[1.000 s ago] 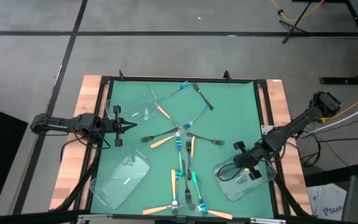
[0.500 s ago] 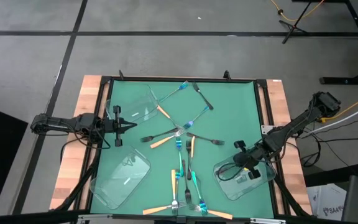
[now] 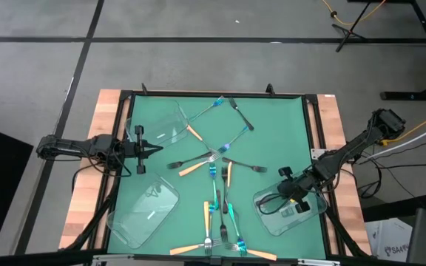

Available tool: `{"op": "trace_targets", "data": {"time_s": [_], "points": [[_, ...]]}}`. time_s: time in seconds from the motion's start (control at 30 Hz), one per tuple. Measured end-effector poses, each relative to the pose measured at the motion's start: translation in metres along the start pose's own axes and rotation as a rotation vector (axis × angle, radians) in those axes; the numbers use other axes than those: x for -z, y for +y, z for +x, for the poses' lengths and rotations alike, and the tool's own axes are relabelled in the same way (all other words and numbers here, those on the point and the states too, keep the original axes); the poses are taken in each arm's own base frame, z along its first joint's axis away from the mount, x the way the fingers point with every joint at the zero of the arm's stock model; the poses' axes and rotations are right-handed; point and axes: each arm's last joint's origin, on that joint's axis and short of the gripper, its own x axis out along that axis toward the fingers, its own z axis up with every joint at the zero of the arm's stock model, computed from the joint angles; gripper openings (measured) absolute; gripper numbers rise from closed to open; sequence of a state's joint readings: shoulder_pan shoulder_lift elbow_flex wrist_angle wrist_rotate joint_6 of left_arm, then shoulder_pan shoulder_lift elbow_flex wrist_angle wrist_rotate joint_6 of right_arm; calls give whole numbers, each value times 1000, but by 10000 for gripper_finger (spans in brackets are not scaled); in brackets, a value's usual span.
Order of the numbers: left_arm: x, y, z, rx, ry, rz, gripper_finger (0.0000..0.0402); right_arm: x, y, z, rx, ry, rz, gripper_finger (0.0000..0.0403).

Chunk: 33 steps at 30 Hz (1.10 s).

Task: Sort silverware by color (type)
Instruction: Put the yellow fork into the bottom left transparent bin

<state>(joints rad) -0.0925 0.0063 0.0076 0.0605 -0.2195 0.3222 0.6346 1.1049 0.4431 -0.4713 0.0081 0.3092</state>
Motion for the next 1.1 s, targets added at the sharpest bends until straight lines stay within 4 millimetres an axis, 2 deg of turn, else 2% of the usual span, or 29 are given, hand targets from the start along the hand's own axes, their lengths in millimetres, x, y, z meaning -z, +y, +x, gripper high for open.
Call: {"op": "trace_targets", "data": {"time_s": [0.13, 0.27, 0.6, 0.87, 1.0, 1.1], "points": [[-1, 0, 0, -4, -11, -2, 0, 0, 0, 0, -14, 2, 1, 96], [-12, 4, -1, -39, -124, -35, 0, -3, 2, -3, -35, -1, 13, 96], [-38, 15, -7, -133, -404, -99, 0, -37, 13, -30, -68, -90, 34, 96], [-53, 20, -12, -218, -561, 73, 0, -51, 17, -48, -75, -101, 90, 96], [-59, 18, -16, -151, -668, 142, 0, -54, 18, -51, -80, -115, 90, 96], [-61, 18, -16, -111, -693, 117, 2, -54, 18, -51, -79, -113, 88, 96]]}}
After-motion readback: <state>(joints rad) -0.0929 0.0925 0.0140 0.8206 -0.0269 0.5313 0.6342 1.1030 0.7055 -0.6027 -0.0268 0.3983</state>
